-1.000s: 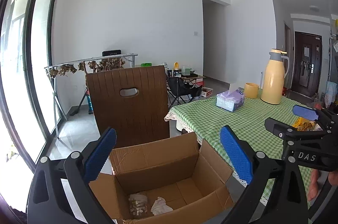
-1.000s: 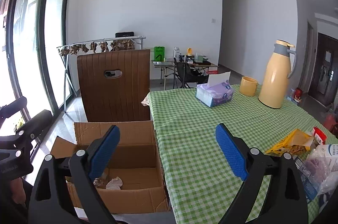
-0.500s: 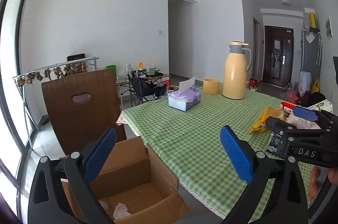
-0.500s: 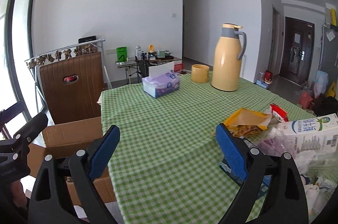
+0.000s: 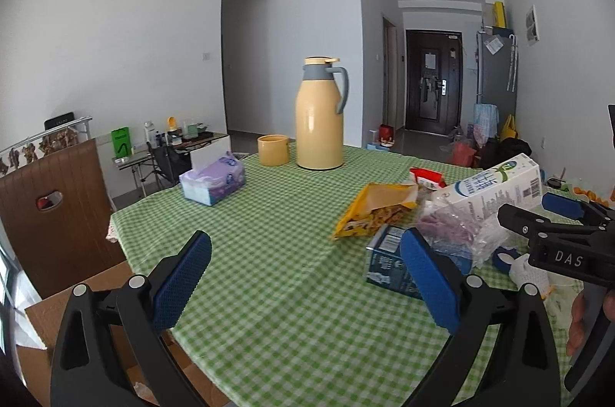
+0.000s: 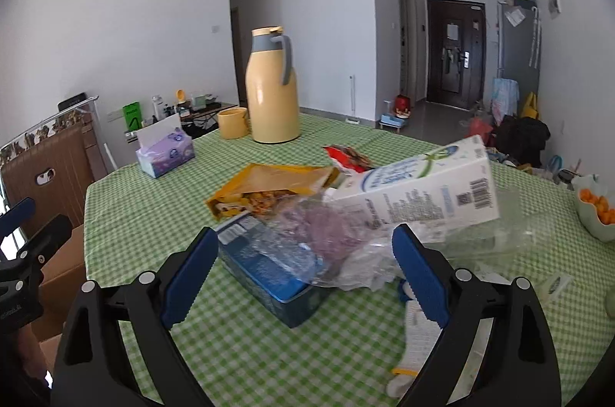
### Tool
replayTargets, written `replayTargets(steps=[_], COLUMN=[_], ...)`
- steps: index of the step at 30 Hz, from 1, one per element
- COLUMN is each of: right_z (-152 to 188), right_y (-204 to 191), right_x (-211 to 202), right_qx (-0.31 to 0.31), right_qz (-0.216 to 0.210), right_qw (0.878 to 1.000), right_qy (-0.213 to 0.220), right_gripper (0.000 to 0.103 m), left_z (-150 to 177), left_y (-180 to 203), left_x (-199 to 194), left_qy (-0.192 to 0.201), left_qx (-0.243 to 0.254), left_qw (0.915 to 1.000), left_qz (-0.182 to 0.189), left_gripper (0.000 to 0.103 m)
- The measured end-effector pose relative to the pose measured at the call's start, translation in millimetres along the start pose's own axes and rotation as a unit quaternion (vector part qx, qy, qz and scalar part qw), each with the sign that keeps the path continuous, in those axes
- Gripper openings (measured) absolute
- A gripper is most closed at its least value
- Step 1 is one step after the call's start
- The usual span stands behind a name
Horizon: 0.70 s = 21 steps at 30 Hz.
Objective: Collect trash
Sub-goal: 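Move both open tools back over the cluttered table, then grasp the white knit glove with the left tool while the right tool grasps the snack bag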
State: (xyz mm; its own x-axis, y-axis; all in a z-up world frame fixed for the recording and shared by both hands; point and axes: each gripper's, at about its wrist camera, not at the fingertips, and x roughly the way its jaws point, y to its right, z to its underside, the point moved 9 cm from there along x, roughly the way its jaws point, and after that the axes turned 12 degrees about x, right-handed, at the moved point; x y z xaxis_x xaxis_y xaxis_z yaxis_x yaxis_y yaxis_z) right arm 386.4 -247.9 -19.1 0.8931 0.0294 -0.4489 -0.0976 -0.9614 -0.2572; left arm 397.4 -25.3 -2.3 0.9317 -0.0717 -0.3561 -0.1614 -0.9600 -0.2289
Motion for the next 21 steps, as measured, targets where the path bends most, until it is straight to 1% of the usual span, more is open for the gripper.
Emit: replayTargets(steps=[5, 9, 12, 17, 21], right_z=[-8.3, -13.6, -14.1, -5.1, 7.1], right_y=[48.4, 86.1, 112.2, 155.2, 177.2], right_x=[-11.1, -27.4, -36.4, -32.9, -21.3], right_qx=[0.021, 0.034, 0.037, 0.070, 0.111], right_qz=[0.035, 0.072, 0.107, 0.147, 0.152], right_qw=[0.999, 0.997, 0.993, 0.987, 0.982], right_qy=[0.009, 0.020, 0.025, 0.004, -0.025], right_gripper=[0.088, 0.088, 0.088, 0.088, 0.088], left_z=[-10.7, -17.1, -20.4, -23.7, -21.7], left_y=[46.3, 81.3, 106.5, 150.2, 183.4], left_x=[8.6, 11.2, 13.6, 17.6, 20.1], left_qy=[0.000, 0.003, 0.002, -0.001, -0.005], left_qx=[0.006, 0.016, 0.019, 0.029, 0.041], left_qw=[0.9993, 0.9979, 0.9962, 0.9922, 0.9875], left_qz=[0.037, 0.063, 0.085, 0.121, 0.152], left_gripper=[0.096, 0.096, 0.096, 0.096, 0.096])
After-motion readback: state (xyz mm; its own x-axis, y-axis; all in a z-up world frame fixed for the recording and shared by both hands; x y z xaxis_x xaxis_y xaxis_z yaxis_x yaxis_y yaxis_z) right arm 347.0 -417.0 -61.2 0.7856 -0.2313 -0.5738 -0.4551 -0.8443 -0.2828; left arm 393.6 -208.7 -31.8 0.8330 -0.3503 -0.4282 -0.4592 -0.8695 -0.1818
